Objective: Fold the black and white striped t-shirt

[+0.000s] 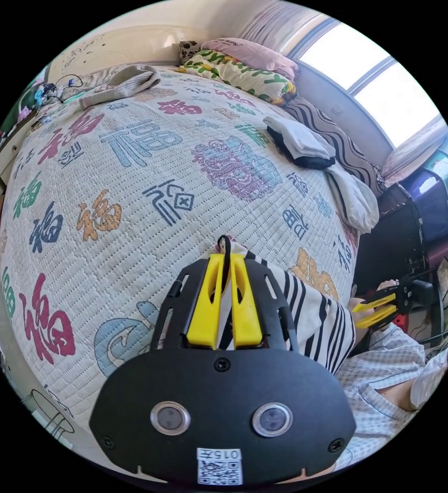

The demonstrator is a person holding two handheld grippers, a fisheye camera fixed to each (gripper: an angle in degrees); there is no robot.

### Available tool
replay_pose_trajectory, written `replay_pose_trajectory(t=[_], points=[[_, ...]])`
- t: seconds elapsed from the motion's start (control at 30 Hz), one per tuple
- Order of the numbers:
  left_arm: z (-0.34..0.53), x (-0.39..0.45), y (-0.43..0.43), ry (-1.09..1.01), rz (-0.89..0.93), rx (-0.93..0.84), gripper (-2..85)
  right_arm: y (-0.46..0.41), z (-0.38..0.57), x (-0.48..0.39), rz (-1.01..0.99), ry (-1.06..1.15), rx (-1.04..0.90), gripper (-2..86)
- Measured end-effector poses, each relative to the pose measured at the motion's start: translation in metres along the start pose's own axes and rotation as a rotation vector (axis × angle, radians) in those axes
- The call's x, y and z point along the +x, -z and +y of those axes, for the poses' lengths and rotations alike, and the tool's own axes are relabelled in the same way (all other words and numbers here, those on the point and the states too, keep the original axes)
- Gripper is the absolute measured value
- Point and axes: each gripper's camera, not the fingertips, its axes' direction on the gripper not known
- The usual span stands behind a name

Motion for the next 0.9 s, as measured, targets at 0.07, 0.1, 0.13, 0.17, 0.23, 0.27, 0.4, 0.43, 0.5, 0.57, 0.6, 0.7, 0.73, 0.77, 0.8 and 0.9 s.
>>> replay_pose_trajectory(t=[0.07, 0.1, 0.13, 0.17, 0.23, 0.27, 0.4, 0.43, 0.5, 0.57, 0.6, 0.7, 0.73, 0.77, 0.8, 0.9], points=[[0.002, -0.004, 0.001, 0.008, 0.014, 0.009, 0.8, -0.003, -0.009, -0.004, 0.099, 0.016, -0.032, 7.8], [0.002, -0.005, 0.001, 0.010, 0.017, 0.011, 0.8, -0.002, -0.010, -0.005, 0.107, 0.017, -0.027, 6.9], [0.003, -0.007, 0.002, 0.011, 0.022, 0.017, 0.8, 0.003, -0.011, -0.004, 0.113, 0.005, -0.015, 4.7], [0.004, -0.009, 0.005, 0.012, 0.024, 0.029, 0.8, 0.011, -0.011, -0.002, 0.097, 0.000, -0.009, 2.0], [0.006, -0.010, 0.011, 0.013, 0.025, 0.060, 0.8, 0.022, -0.009, 0.003, 0.065, -0.006, 0.001, 0.7], [0.007, -0.011, 0.016, 0.017, 0.039, 0.079, 0.7, 0.027, -0.008, 0.004, 0.056, 0.005, 0.000, 0.2], [0.003, -0.011, 0.026, -0.008, 0.057, 0.088, 0.8, 0.029, -0.010, 0.003, 0.093, 0.056, -0.050, -0.3], [0.001, -0.013, 0.024, -0.012, 0.045, 0.067, 0.9, 0.027, -0.012, 0.005, 0.092, 0.059, -0.072, -0.3], [-0.002, -0.018, 0.013, -0.010, 0.034, 0.029, 1.1, 0.026, -0.014, 0.010, 0.080, 0.059, -0.096, -0.1], [0.001, -0.029, 0.002, 0.008, 0.065, 0.022, 1.7, 0.033, -0.015, 0.018, 0.041, 0.058, -0.103, 0.9], [0.002, -0.033, 0.003, 0.020, 0.084, 0.031, 1.9, 0.035, -0.015, 0.021, 0.021, 0.051, -0.103, 1.2], [0.018, -0.050, 0.024, 0.083, 0.113, 0.102, 3.8, 0.059, -0.013, 0.039, -0.064, -0.004, -0.020, 3.6], [0.028, -0.053, 0.040, 0.090, 0.128, 0.144, 4.9, 0.072, -0.010, 0.048, -0.096, -0.037, 0.044, 4.4], [0.043, -0.056, 0.059, 0.089, 0.167, 0.189, 6.4, 0.083, -0.008, 0.059, -0.128, -0.072, 0.110, 5.0], [0.051, -0.057, 0.069, 0.085, 0.187, 0.211, 6.8, 0.088, -0.007, 0.065, -0.143, -0.087, 0.140, 5.5], [0.112, -0.062, 0.114, 0.107, 0.172, 0.283, 8.4, 0.095, -0.011, 0.090, -0.197, -0.161, 0.214, 8.1]])
